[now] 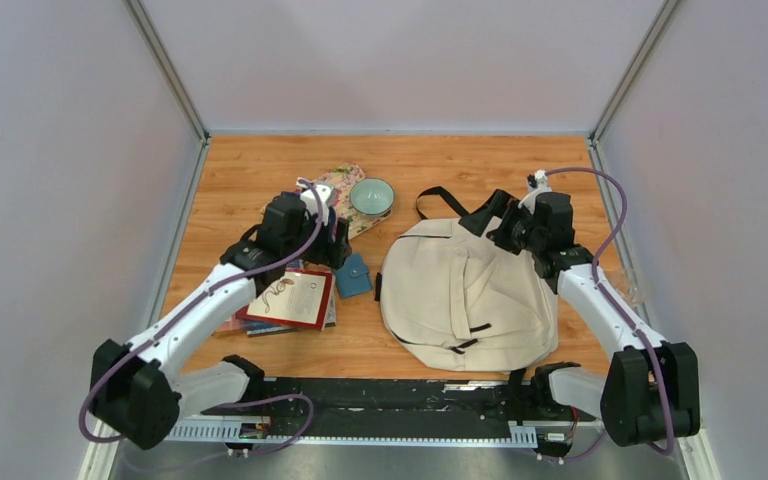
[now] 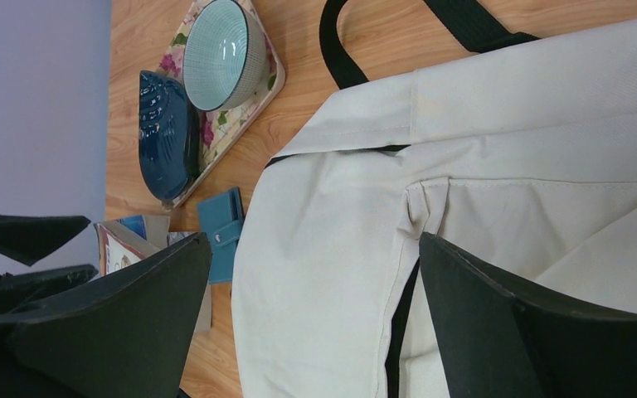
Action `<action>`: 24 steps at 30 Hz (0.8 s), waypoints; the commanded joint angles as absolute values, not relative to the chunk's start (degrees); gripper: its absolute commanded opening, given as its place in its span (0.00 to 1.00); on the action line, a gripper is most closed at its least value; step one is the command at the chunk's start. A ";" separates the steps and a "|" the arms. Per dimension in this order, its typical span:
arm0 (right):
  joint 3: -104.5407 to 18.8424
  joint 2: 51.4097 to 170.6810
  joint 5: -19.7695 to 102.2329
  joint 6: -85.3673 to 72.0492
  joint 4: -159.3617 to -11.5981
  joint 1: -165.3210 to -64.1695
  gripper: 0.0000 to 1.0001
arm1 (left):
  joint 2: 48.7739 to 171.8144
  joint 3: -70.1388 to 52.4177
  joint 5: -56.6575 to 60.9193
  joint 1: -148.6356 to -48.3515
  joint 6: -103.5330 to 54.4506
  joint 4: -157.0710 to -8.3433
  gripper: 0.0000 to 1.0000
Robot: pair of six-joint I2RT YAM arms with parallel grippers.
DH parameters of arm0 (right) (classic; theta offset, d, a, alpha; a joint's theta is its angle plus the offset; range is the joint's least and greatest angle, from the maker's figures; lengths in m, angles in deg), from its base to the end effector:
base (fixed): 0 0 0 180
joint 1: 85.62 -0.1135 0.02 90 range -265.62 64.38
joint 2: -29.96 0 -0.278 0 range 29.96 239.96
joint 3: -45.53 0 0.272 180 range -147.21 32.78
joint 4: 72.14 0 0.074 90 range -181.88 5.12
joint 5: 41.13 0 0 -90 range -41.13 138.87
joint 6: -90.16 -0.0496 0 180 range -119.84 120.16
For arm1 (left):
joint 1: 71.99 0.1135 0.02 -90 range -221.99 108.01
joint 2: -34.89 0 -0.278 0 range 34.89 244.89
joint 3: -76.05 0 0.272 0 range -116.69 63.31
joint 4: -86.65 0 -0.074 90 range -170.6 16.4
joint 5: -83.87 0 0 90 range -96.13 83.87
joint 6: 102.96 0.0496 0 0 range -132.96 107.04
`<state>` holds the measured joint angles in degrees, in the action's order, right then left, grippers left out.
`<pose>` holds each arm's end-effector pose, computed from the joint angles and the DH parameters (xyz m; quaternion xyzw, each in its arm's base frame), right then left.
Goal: Pack the student bag
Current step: Move the distractor to the corner of the board.
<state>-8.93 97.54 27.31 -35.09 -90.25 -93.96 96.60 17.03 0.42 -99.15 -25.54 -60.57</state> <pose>0.2760 0.0589 0.2465 0.1099 0.8538 0.3303 0.3871 0.2291 -0.1239 0.2740 0.1386 0.8770 -0.2032 0.4129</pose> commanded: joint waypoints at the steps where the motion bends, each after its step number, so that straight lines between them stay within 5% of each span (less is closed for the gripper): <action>1: -10.90 94.92 27.69 -34.74 -89.63 -94.14 0.99 | 106.22 9.71 -7.87 -101.08 -14.56 -63.46 0.90; 7: -10.63 93.60 28.75 -34.47 -90.42 -94.14 0.99 | 117.57 3.30 -7.37 -103.19 -8.92 -65.32 0.90; 15: -11.07 94.65 31.12 -33.16 -91.91 -94.14 0.99 | 123.83 2.40 7.74 -104.60 -19.28 -71.54 0.90; 24: -11.25 95.27 32.35 -32.10 -93.59 -94.14 0.99 | 132.35 2.22 10.13 -104.60 -24.21 -75.94 0.90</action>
